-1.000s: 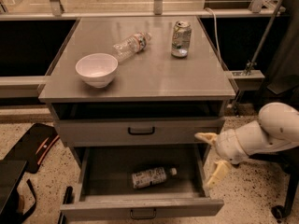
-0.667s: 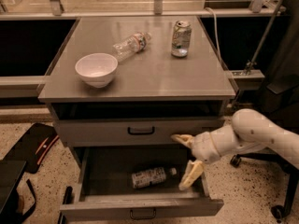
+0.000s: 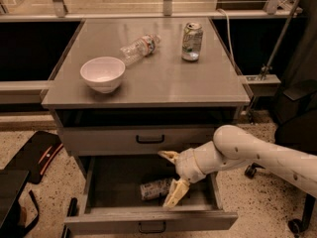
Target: Pick blue plastic bottle from middle drawer and place on counter
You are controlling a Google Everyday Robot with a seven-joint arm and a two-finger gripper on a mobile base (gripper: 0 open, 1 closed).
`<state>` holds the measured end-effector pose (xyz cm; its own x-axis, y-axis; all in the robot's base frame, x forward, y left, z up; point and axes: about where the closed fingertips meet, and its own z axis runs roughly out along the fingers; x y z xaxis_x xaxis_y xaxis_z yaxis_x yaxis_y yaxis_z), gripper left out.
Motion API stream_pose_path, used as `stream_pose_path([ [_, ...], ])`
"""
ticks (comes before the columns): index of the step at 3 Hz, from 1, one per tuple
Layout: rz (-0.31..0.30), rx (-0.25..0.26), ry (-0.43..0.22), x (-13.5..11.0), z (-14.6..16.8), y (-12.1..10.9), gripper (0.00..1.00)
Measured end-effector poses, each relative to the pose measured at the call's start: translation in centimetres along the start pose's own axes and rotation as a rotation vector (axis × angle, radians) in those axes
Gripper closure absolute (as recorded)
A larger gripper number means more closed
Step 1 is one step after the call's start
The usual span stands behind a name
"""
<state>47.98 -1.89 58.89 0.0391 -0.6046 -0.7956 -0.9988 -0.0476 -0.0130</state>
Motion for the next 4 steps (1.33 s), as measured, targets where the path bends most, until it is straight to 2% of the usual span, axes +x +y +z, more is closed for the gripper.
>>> stream_pose_path([
  [1, -0.008, 0.010, 0.024, -0.6, 0.2, 0.3, 0.00],
  [2, 0.027, -0.008, 0.035, -2.3, 3.0, 0.8, 0.00],
  [3, 0.116, -0.067, -0.030, -4.0, 6.5, 0.2, 0.00],
  [4, 0.114, -0.069, -0.028, -3.9, 6.6, 0.4, 0.00],
])
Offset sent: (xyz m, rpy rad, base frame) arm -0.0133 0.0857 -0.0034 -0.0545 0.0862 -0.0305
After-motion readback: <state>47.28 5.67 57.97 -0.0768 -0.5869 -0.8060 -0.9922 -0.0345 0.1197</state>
